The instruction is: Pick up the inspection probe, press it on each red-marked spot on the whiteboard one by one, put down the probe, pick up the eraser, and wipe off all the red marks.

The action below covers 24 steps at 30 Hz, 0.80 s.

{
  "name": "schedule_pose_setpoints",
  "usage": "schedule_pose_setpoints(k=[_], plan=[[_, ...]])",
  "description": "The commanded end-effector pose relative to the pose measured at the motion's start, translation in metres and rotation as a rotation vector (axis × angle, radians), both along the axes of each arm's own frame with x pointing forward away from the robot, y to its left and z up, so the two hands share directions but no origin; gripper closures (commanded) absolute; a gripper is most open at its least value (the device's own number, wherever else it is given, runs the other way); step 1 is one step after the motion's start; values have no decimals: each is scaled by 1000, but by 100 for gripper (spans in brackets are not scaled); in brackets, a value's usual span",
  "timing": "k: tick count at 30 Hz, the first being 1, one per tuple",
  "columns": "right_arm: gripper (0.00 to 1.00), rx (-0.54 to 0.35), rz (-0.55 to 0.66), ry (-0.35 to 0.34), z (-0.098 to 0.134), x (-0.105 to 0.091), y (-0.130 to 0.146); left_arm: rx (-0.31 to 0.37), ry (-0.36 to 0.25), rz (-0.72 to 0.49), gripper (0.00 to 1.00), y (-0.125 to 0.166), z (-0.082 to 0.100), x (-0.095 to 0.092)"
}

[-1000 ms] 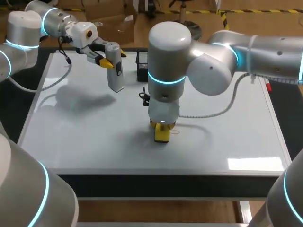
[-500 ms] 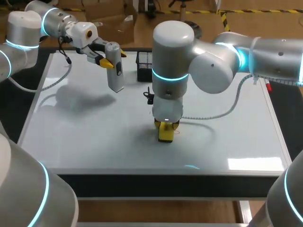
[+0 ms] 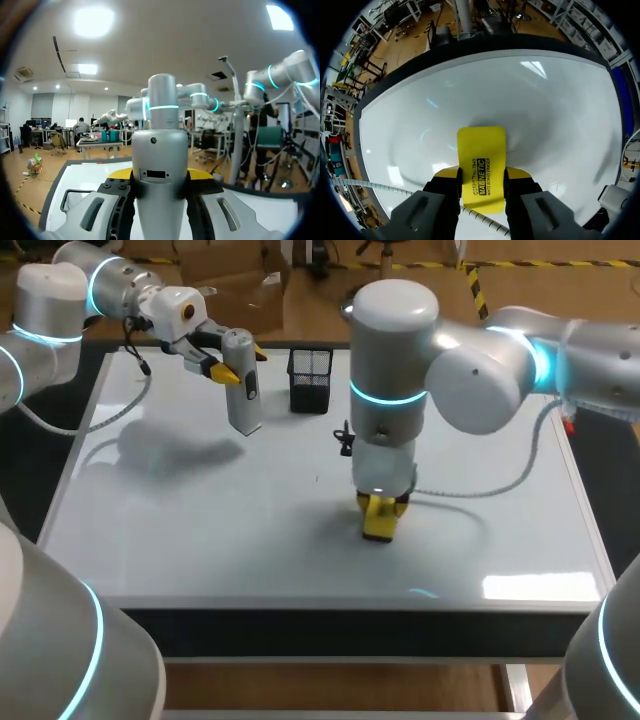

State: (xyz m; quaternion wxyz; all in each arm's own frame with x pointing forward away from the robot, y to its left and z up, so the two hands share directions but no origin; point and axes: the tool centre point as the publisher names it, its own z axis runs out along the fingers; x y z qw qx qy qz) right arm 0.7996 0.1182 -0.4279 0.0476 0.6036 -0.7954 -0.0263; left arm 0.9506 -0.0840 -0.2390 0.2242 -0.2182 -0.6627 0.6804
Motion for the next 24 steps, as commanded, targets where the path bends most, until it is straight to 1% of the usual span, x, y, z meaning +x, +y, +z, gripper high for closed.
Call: schedule_pose_setpoints(k=[1,7,10,17,21,24], plan=[[100,15,-9,-13,-3,-7,-29,2,0,-4,100,0,1,2],[100,10,-9,-30,11,-7,-37,2,0,-4,100,0,1,2],[100,35,39,-31,23,-7,-38,2,0,-4,100,0,1,2],[100,9,106,-33,45,-3,-37,2,0,-4,100,0,1,2],[100,2,116,-31,50,1,-37,2,0,-4,100,0,1,2],[100,8,100,-32,53,5,-37,2,0,-4,100,0,1,2]])
